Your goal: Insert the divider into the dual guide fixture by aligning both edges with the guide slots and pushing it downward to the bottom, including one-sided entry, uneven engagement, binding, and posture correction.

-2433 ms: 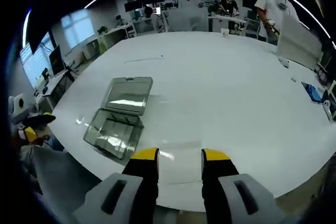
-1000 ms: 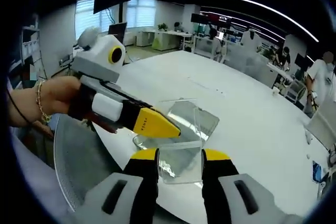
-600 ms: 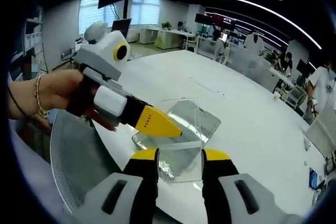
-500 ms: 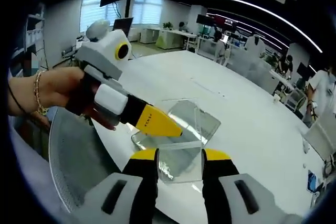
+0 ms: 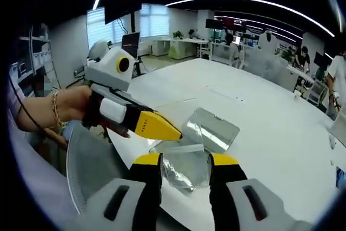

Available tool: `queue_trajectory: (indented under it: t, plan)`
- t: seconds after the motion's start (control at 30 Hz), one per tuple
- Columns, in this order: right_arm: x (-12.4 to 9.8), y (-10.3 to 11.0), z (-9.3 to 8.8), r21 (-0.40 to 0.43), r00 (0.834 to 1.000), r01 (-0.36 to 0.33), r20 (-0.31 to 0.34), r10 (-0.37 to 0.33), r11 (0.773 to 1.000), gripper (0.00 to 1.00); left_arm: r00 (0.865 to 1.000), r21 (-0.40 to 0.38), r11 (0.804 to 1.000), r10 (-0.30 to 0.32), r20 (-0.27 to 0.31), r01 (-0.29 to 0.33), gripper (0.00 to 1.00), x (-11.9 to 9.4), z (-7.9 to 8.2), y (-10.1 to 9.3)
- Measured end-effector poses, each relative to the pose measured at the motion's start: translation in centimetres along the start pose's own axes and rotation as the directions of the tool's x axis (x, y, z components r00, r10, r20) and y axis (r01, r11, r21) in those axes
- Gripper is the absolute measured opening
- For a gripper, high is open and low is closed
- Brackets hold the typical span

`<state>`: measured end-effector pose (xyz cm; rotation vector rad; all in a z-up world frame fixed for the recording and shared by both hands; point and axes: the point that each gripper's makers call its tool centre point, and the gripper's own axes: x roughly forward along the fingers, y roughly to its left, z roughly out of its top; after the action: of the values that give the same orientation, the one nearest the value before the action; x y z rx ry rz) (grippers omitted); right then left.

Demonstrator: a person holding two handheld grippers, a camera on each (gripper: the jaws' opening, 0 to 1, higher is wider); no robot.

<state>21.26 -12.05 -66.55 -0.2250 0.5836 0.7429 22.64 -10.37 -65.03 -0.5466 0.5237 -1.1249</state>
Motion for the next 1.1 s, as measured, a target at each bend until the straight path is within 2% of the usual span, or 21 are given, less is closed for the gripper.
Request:
queue_trajectory:
  t: [0.07,0.17,0.23,0.33,0.4,0.5,0.53,0.7,0.73,0.83,0.97,1.03,1.1]
  plan:
    - [-0.3,0.1,0.0,0.063,0.999,-0.038,0.015,0.037,0.997,0.28,1.0,0.017,1.0,-0.021,-0.006,0.021,0.0,-0.4,0.0,-0.1]
    - [-0.7,-0.2,-0.2,0.064,0.999,-0.05,0.013,0.049,0.997,0.27,0.998,0.053,0.996,-0.067,-0.016,0.068,0.0,-1.0,0.0,-0.5]
    - [-1.0,0.2,-0.1,0.063,0.996,-0.086,0.021,0.085,0.994,0.27,0.993,0.096,0.989,-0.108,-0.037,0.111,0.0,-1.4,-0.2,-0.9]
    - [-1.4,1.0,0.4,0.106,0.988,-0.152,0.048,0.148,0.983,0.27,0.983,0.177,0.968,-0.17,-0.068,0.18,0.0,-1.9,-0.4,-1.6]
    - [-1.6,1.3,0.4,0.097,0.984,-0.177,0.045,0.173,0.98,0.26,0.976,0.237,0.948,-0.197,-0.096,0.214,0.0,-2.3,-0.6,-2.0]
    - [-1.8,2.1,0.3,0.058,0.978,-0.21,0.031,0.208,0.976,0.24,0.965,0.279,0.926,-0.226,-0.135,0.256,0.0,-2.5,-1.0,-2.7]
    - [-1.8,2.3,0.3,0.045,0.976,-0.218,0.028,0.217,0.975,0.22,0.963,0.283,0.922,-0.232,-0.14,0.263,0.0,-2.5,-1.0,-2.8]
    - [-1.9,3.7,0.5,0.02,0.959,-0.283,0.026,0.283,0.959,0.17,0.934,0.289,0.889,-0.318,-0.166,0.354,0.0,-2.9,-1.1,-4.6]
    - [-1.9,4.0,0.5,0.01,0.953,-0.302,0.026,0.301,0.953,0.15,0.926,0.291,0.881,-0.335,-0.172,0.373,0.0,-2.9,-1.2,-5.1]
    - [-2.1,5.0,0.6,0.017,0.937,-0.348,0.027,0.348,0.937,0.13,0.917,0.288,0.872,-0.358,-0.178,0.396,0.0,-3.1,-1.3,-5.5]
    - [-2.7,6.5,1.2,0.049,0.899,-0.436,0.066,0.433,0.899,0.08,0.898,0.265,0.859,-0.402,-0.18,0.438,0.0,-3.8,-1.1,-6.2]
    - [-3.3,7.3,2.1,0.091,0.867,-0.494,0.122,0.482,0.865,0.06,0.877,0.24,0.845,-0.442,-0.188,0.478,0.0,-4.3,-1.1,-6.8]
    - [-3.5,7.3,2.6,0.126,0.857,-0.512,0.142,0.496,0.85,0.04,0.867,0.225,0.839,-0.466,-0.176,0.496,0.0,-4.6,-0.9,-7.2]
